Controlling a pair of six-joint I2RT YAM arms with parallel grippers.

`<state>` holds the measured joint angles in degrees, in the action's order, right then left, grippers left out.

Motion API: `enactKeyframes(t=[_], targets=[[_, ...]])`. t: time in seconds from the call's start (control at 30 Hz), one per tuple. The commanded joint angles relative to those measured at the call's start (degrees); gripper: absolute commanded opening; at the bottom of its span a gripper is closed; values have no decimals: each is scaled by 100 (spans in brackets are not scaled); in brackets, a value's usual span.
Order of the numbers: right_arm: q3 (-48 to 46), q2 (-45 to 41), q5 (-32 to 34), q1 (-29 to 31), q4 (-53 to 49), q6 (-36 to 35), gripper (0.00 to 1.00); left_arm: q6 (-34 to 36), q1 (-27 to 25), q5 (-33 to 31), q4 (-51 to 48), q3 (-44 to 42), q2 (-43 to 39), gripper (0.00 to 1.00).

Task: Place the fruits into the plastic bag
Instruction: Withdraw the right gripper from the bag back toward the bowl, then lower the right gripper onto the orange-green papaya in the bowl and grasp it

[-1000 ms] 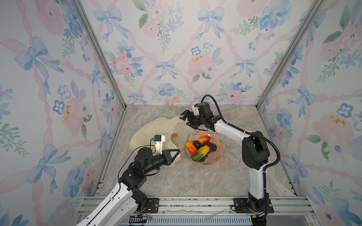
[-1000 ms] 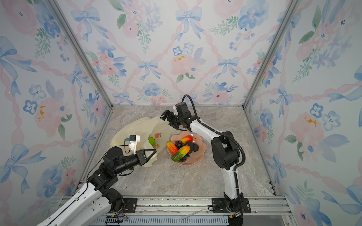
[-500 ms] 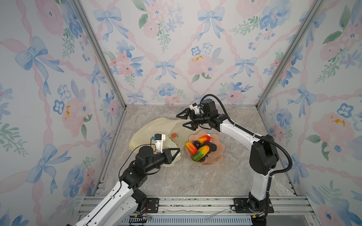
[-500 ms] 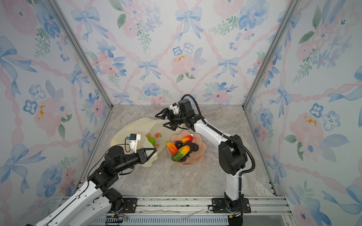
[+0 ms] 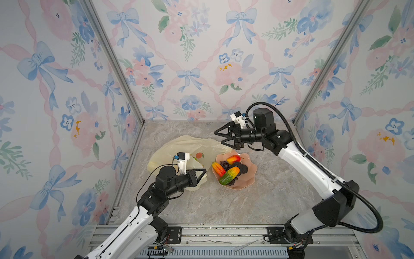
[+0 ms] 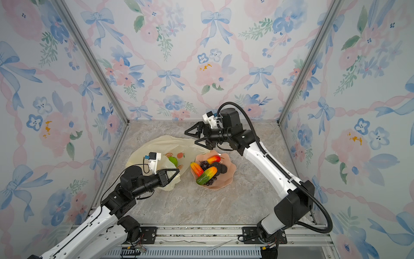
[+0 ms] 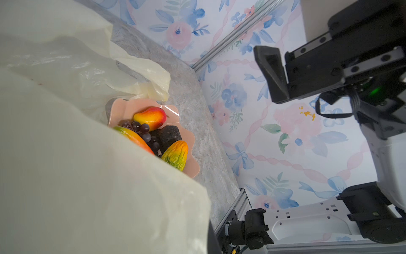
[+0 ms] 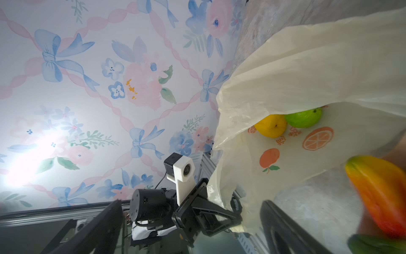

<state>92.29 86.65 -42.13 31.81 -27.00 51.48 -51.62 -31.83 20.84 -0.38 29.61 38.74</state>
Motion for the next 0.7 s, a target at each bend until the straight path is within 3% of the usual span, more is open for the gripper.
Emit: enactKeyframes(t=[0.0, 0.13, 0.27, 0.47, 0.67], targets=[[313, -508, 1272, -43, -2164, -1363, 97, 108, 49, 0, 30, 151, -29, 0], [54, -1075, 2288, -26, -3097, -1815, 96, 81, 48, 29, 29, 156, -53, 0], [-478, -1503, 2773, -44, -3493, -1840, 96, 68, 47, 91, 32, 177, -60, 0], [-1330, -1774, 3194, 40, -3463, -1607, 96, 108, 49, 108, 28, 162, -55, 0], [-1743, -1494, 3564, 309, -3146, -1411, 96, 123, 50, 133, 35, 150, -94, 0]])
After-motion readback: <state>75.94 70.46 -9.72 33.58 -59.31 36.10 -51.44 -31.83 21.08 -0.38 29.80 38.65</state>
